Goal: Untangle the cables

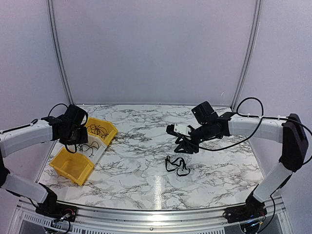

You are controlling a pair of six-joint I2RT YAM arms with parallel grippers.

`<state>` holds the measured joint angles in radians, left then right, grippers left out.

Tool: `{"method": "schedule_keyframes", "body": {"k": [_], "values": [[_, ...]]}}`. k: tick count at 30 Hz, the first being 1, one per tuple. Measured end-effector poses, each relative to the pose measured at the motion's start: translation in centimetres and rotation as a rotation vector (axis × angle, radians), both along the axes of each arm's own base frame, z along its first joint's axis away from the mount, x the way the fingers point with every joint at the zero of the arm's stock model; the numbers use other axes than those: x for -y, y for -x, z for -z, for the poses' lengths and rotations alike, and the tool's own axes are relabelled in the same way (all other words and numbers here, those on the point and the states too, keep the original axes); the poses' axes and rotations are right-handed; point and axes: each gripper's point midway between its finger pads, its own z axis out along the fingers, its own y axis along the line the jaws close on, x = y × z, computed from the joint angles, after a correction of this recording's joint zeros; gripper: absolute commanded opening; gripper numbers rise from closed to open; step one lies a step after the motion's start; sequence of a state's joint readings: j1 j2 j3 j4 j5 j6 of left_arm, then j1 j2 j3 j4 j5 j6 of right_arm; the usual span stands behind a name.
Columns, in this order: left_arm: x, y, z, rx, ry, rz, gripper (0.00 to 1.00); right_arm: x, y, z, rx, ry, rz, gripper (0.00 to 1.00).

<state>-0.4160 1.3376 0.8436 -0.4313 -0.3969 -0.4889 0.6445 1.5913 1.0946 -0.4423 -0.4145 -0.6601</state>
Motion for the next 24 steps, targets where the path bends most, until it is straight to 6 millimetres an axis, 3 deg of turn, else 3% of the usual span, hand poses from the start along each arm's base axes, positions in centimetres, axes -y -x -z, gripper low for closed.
{"method": "schedule_keyframes", "body": {"k": [4,7,10,14,15,17,18,24], "values": [[-0.7,0.1,-5.4,0.121,0.016,-0.019,0.58,-0.3,0.3,0.1,0.001,0.005,-0.010,0.47],[-1.1,0.1,-7.7,0.179,0.017,-0.026,0.55,-0.6,0.8,0.1,-0.001,0.006,-0.022,0.47],[-1.2,-0.1,-7.0,0.148,-0.008,-0.027,0.50,-0.7,0.9,0.1,-0.001,0.006,-0.027,0.47],[-1.6,-0.4,-4.3,0.065,-0.058,-0.046,0.38,-0.7,0.9,0.1,-0.001,0.006,-0.027,0.47],[-1.9,-0.4,-3.8,0.047,-0.066,-0.056,0.31,-0.7,0.9,0.1,-0.001,0.006,-0.027,0.47],[-2.6,-0.5,-3.0,0.023,-0.074,-0.079,0.06,-0.7,0.9,0.1,-0.001,0.006,-0.026,0.47],[-2.9,-0.6,-2.7,0.012,-0.074,-0.088,0.00,-0.7,0.9,0.1,-0.001,0.006,-0.026,0.46],[-3.4,-1.1,-1.9,0.002,-0.061,-0.115,0.00,-0.7,0.9,0.1,0.000,0.007,-0.026,0.46]]}}
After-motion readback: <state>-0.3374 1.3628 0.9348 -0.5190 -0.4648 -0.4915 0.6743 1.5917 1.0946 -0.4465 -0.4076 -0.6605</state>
